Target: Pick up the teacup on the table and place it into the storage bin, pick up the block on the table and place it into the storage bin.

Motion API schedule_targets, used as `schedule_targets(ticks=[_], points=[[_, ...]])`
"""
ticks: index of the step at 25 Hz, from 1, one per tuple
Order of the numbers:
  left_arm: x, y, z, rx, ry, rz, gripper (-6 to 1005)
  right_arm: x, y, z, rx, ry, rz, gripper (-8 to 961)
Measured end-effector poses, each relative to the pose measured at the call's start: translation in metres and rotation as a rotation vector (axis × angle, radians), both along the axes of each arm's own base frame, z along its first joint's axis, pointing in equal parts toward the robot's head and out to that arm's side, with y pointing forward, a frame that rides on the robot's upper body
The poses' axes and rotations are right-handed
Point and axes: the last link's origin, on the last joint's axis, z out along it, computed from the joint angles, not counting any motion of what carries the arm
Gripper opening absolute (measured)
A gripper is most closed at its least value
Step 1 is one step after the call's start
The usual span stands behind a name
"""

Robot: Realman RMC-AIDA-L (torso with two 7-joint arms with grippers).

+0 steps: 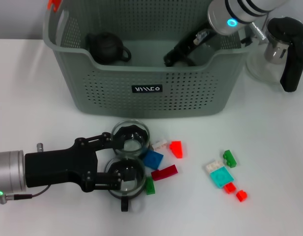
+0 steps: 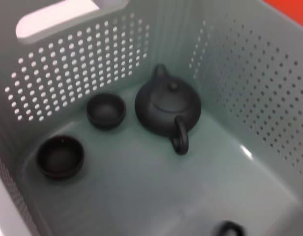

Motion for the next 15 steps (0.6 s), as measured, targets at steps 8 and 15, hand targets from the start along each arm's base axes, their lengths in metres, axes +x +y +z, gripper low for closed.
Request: schedule_targets(ticks=[8, 15], points=[[0.0, 0.0, 0.0, 0.0, 0.0, 0.0, 876, -0.025, 0.002, 0.029, 0.046, 0.113, 0.054, 653], [0.001, 0.001, 0.002, 0.002, -0.002, -0.001, 876, -0.04, -0.011, 0.052, -0.013, 0.281, 0.108, 794]])
